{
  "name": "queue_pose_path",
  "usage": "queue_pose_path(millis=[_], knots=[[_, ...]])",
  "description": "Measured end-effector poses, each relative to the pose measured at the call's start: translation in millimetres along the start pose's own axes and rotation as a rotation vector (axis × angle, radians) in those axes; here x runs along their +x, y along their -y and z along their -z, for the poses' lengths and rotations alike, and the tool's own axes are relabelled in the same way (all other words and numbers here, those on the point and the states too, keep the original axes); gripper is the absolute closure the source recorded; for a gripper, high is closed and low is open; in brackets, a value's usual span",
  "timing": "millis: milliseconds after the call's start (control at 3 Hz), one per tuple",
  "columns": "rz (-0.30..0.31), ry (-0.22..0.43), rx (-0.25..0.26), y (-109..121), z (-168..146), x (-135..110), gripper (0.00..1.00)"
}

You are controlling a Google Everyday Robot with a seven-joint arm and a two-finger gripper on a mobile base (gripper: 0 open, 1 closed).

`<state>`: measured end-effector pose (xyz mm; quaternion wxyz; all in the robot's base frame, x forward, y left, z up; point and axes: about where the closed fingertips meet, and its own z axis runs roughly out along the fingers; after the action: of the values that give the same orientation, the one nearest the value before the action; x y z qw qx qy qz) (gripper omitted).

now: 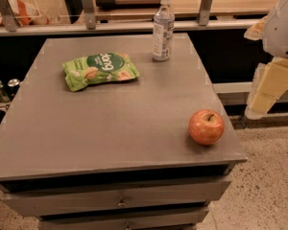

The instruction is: Pick blue plastic bottle

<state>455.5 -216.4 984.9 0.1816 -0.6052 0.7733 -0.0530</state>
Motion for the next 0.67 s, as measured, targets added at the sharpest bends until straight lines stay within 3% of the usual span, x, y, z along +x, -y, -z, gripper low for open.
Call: queue_pose_path(millis=[333, 667], knots=[[0.000, 0.079, 0.061, 40.3, -6.2, -8.2, 0.00], [-0.040, 0.167, 0.093, 85.6, -24.3, -21.4, 0.00]])
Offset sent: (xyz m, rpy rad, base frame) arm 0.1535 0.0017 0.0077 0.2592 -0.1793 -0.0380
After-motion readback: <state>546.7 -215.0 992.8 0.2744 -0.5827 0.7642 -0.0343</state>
